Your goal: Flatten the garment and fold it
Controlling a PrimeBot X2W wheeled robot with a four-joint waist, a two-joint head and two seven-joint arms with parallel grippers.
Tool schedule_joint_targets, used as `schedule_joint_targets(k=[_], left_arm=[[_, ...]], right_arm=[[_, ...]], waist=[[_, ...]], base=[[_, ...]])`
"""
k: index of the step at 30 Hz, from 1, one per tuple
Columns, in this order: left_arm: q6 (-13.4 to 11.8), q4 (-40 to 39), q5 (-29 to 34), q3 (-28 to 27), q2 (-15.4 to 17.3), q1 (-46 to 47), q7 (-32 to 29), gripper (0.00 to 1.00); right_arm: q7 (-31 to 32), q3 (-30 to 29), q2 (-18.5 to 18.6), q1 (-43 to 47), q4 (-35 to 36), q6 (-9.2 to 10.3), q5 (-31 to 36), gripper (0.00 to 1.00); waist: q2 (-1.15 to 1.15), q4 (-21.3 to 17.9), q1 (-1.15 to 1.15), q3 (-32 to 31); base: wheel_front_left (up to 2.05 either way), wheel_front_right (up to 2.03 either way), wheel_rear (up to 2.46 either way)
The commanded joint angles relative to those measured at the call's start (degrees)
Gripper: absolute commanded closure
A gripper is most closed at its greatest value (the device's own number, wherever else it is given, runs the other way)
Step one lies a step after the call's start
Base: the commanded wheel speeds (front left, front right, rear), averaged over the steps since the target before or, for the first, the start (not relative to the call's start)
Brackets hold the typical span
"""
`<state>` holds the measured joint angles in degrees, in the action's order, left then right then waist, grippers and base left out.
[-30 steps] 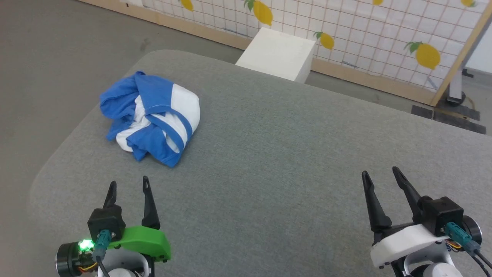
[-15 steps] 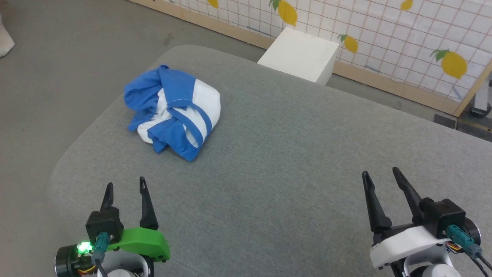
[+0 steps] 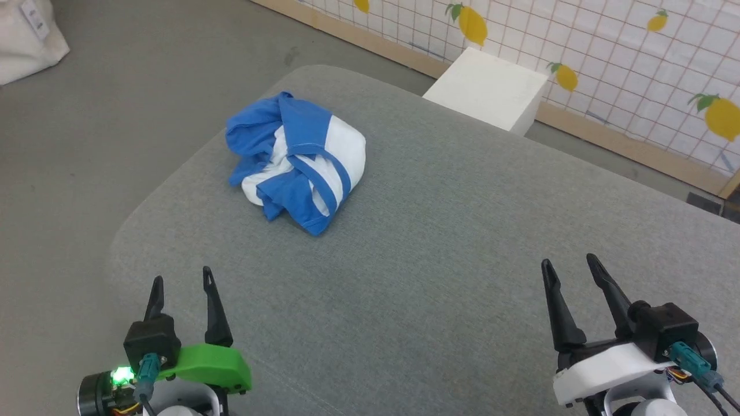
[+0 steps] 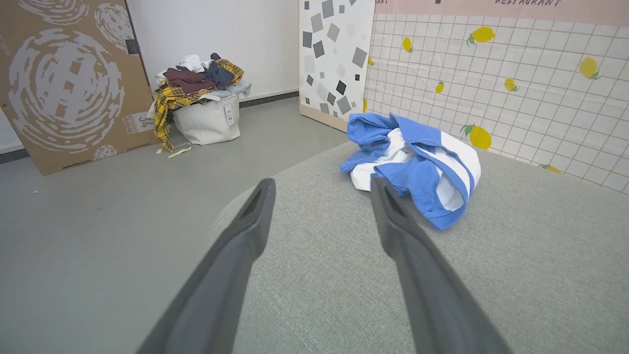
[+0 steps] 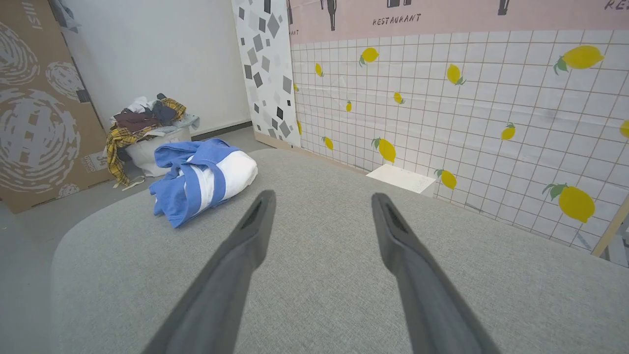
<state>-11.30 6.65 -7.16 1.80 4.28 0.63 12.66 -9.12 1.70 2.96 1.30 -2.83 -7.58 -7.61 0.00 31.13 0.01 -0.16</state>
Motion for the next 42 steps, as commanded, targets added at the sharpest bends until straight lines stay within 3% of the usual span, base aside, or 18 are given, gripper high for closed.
schedule_joint_targets(k=[1,10,15,22,26,36,42], left_arm=[[-0.73,0.04,-0.90,-0.06,0.52,-0.60,0.55,0.00],[-0.91,-0.61,-2.79,-0.70,1.46,0.61,1.60,0.00],[1.64,-0.63,-5.65,-1.09,3.47,6.32,0.11,0.00],[5.42,2.69,-11.19,-2.81,7.06,21.86,-10.22,0.00],[7.20,6.49,-15.55,-4.23,9.70,30.97,-20.09,0.00],[5.17,15.31,-20.92,-8.90,17.33,42.11,-37.78,0.00],[1.53,16.58,-23.75,-12.44,18.42,41.76,-43.01,0.00]], right_arm=[[-0.62,0.14,-0.07,0.74,-0.25,0.08,-0.50,0.00],[-0.85,1.38,-0.08,0.07,-0.27,0.08,-0.80,0.00],[-0.04,2.09,-0.08,-1.25,0.91,0.09,0.18,0.00],[2.06,1.74,-0.08,-3.86,4.47,0.09,2.67,0.00],[2.79,2.03,0.26,-6.46,6.13,0.09,3.23,0.00],[1.33,4.64,1.14,-13.40,5.88,0.09,1.77,0.00],[-0.12,4.22,1.33,-15.14,4.72,0.09,1.40,0.00]], waist=[[0.00,0.71,-0.01,-0.14],[0.00,0.43,-0.01,1.17],[0.00,-2.95,-0.01,5.38],[0.00,-9.57,-0.01,15.26],[0.00,-13.29,-0.01,21.84],[0.00,-22.13,-0.01,33.56],[0.00,-24.74,-0.01,36.88]], base=[[0.00,0.00,0.00],[0.00,0.00,0.00],[0.00,0.00,0.00],[0.00,0.00,0.00],[0.00,0.00,0.00],[0.00,0.00,0.00],[0.00,0.00,0.00]])
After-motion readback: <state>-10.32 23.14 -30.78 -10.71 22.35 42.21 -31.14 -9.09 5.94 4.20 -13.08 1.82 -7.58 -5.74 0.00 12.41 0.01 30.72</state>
